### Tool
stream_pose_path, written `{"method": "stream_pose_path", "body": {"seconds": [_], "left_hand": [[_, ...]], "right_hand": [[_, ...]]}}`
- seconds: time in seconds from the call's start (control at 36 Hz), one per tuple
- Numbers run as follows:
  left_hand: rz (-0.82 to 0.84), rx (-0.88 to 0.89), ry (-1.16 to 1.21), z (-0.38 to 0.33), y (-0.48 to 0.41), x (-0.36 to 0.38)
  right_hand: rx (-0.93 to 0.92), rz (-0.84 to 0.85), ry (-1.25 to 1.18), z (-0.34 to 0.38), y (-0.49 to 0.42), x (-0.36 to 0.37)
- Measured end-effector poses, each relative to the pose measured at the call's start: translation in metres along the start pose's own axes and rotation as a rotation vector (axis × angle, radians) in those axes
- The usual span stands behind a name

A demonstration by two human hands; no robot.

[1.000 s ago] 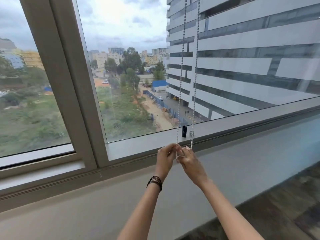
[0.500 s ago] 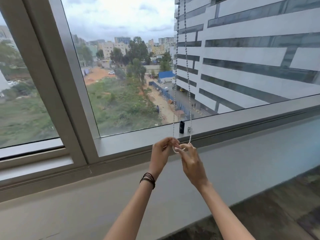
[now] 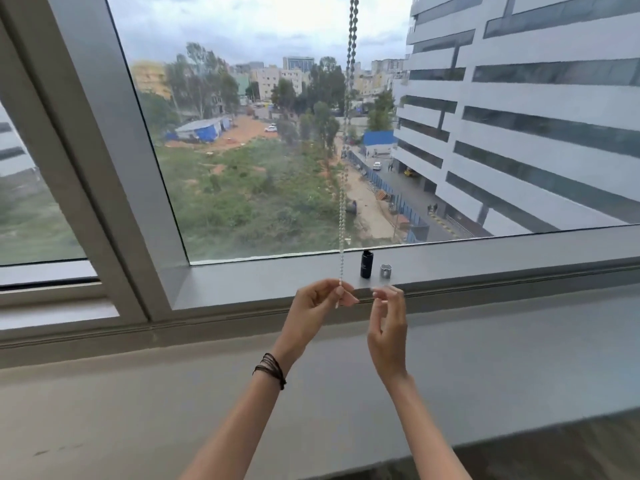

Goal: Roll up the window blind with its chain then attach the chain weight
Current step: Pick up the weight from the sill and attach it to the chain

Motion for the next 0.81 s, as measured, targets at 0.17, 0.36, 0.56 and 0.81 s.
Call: {"method": "stream_pose_path", "body": {"seconds": [0.17, 0.36, 0.56, 0.81], "left_hand": [[-0.091, -0.036, -0.034, 0.012, -0.011, 0.002], [-0.168, -0.079, -0.035, 0.02, -0.02, 0.011], [-0.227, -0.054, -0.057, 0.023, -0.028, 0.019], [-0.296, -0.099, -0.064, 0.033, -0.028, 0.015]], "right_hand": [[0.113, 0.081, -0.003, -0.026, -0.03, 0.004], [0.234, 0.241, 0.009, -0.043, -0.059, 0.008], [0.24, 0.289, 0.008, -0.056, -0.078, 0.014], [0.265, 0.289, 0.044, -0.067, -0.09, 0.023]]}}
Point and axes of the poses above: each hand's wrist, its own y-axis away from the middle knuckle, its own x-axis out of the palm, z = x × y, the point moved 1 cm from there along -y, towards the middle knuckle, and after that the axes turned 14 degrees about z, right-handed, at the moved point
